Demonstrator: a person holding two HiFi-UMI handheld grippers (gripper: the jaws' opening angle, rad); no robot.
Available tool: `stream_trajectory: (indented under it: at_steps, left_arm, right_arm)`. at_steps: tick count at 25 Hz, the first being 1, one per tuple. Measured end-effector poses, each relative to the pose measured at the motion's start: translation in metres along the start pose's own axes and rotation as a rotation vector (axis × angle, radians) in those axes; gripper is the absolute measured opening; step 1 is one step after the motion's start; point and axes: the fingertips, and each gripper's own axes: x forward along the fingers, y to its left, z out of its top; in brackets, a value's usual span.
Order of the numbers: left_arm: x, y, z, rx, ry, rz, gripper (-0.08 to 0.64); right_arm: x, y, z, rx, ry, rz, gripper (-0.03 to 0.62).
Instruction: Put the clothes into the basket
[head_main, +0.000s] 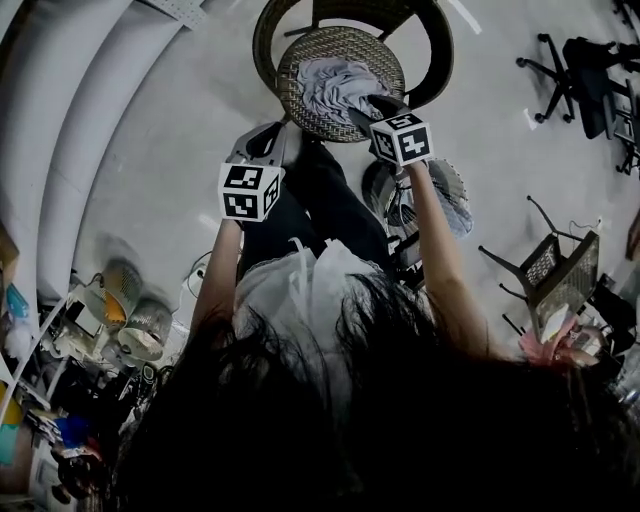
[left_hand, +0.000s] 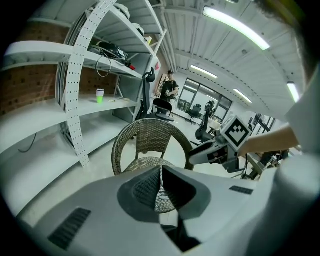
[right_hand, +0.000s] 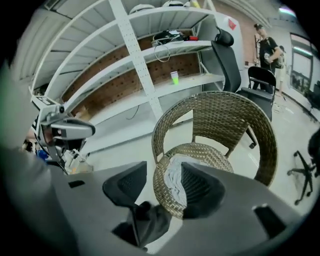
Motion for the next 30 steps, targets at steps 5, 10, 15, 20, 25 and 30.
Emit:
stream_trajectory:
  at_steps: [5, 10, 15, 20, 25, 30]
  left_arm:
    - [0.036, 0.024, 0.004, -0.042, 0.024, 0.054, 0.021]
    - [0.076, 0.041, 0.001, -0.071, 0.065, 0.085, 0.023]
    - [0.109, 0.051, -0.015, -0.088, 0.131, 0.09, 0.023]
    - [0.141, 0.061, -0.035, -0.071, 0.19, 0.073, 0.021]
    - [0.155, 0.069, -0.054, -0.061, 0.243, 0.07, 0.021]
    - [0.154, 0.078, -0.067, -0.054, 0.273, 0.078, 0.021]
  right_arm:
    - [0.051, -0.031, -0.01, -0.074, 0.116, 0.037, 0.24]
    - [0.104, -0.061, -0.028, -0.194, 0.239, 0.074, 0.262]
    - [0.148, -0.082, -0.054, -0.284, 0.382, 0.085, 0.272]
    - [0.197, -0.09, -0.072, -0.462, 0.44, 0.123, 0.279]
    - [0.237, -0.092, -0.108, -0.709, 0.553, 0.158, 0.299]
    - [0.267, -0.108, -0.133, -0.816, 0.64, 0.126, 0.302]
